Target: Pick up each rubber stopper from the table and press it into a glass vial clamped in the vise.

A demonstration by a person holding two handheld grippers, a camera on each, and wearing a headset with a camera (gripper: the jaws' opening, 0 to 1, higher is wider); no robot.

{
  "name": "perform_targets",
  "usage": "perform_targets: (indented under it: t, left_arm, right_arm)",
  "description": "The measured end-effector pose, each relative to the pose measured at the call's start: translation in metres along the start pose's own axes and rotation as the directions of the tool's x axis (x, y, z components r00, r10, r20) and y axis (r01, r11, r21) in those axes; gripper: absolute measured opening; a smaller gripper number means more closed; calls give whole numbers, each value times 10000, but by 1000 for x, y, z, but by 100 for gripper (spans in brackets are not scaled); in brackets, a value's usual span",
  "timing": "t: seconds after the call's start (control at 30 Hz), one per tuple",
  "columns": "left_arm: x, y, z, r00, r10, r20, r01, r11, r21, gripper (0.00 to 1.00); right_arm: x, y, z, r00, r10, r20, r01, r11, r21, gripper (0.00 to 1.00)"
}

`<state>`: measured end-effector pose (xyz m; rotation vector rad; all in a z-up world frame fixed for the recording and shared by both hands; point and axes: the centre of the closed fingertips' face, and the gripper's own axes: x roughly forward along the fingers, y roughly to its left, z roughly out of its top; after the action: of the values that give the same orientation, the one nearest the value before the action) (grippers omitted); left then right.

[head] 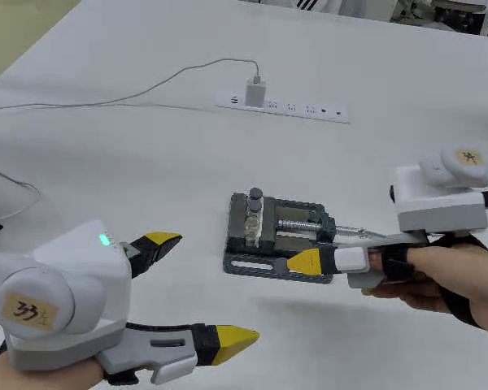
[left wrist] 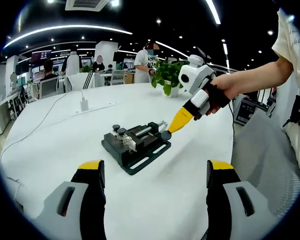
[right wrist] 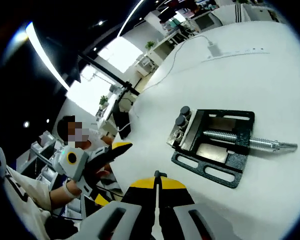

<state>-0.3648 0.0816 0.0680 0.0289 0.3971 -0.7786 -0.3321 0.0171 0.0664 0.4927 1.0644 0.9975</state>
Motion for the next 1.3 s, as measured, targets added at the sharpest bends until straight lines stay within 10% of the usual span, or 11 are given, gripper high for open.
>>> perform_targets:
  t: [0.33, 0.8, 1.3]
  left_arm:
    - [8, -6, 32, 9933, -489, 1042, 486, 9988, 54, 54]
    - [15, -26, 61, 9713, -1421, 1910, 1432, 9897, 82, 20]
    - [17, -39, 62, 9616, -2025, 1851, 2007, 9792, 286, 10]
  right_arm:
    - [-15, 43, 6, 9753, 1801, 1276, -2059, 9508, 2315, 0]
    - [-23, 60, 5, 9158, 3119, 2530, -3989, 7789, 4840, 0]
    - [-22, 65, -2, 9064, 3447, 2443, -4224, 7405, 5227, 0]
